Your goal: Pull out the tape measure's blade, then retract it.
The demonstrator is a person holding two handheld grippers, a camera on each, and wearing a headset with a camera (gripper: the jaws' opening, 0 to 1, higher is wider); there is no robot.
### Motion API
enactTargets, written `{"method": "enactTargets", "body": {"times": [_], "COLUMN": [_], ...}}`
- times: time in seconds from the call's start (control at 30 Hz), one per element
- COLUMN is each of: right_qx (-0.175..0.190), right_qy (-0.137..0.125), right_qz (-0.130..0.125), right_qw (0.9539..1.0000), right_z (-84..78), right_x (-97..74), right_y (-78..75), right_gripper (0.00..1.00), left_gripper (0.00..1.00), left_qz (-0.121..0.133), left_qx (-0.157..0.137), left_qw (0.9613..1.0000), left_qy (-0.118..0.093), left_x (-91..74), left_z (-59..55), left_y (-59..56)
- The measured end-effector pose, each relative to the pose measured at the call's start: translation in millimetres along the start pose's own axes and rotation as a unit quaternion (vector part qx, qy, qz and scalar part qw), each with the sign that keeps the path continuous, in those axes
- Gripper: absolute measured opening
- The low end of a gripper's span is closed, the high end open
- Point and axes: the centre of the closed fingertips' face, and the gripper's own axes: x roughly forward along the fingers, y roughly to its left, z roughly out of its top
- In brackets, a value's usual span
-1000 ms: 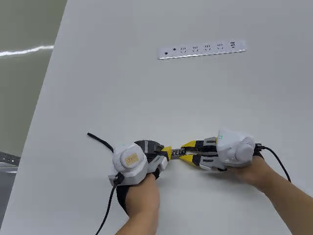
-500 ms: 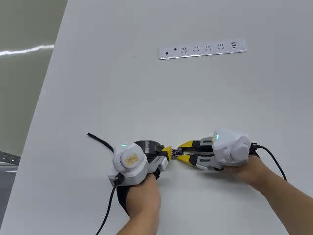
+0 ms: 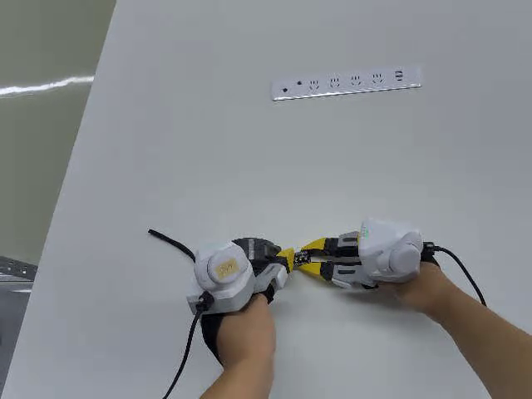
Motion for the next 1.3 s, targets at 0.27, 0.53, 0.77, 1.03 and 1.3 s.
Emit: {"method": "enactTargets", "body": {"times": [0.27,0.53,0.77,1.03,1.3], "right_qx": [-0.007,-0.013,-0.016,-0.024,-0.028], "right_qy": [0.002,0.003,0.005,0.005,0.007], "right_qz": [0.006,0.010,0.012,0.016,0.021], "right_qw": [1.0000,0.9999,0.9998,0.9996,0.9994], "right_z": [1.2,2.5,5.2,6.9,7.9], "right_x": [4.7,9.7,16.9,19.7,22.4], "right_y": [0.3,-1.5,-0.1,2.4,3.4], "right_gripper": [0.12,0.12,0.12,0.12,0.12], "left_gripper": [0.71,0.72,0.72,0.72,0.72], "left_qz": [-0.001,-0.002,-0.004,-0.004,-0.006], "left_qx": [-0.001,-0.003,-0.002,-0.006,-0.010], "left_qw": [1.0000,1.0000,1.0000,1.0000,0.9999], "left_qy": [0.000,-0.001,-0.002,-0.004,-0.005], "left_x": [-0.2,0.3,0.2,0.3,0.1], "left_z": [0.2,1.2,1.5,2.2,2.6], "left_y": [0.0,-0.3,-0.3,0.1,-0.5]}}
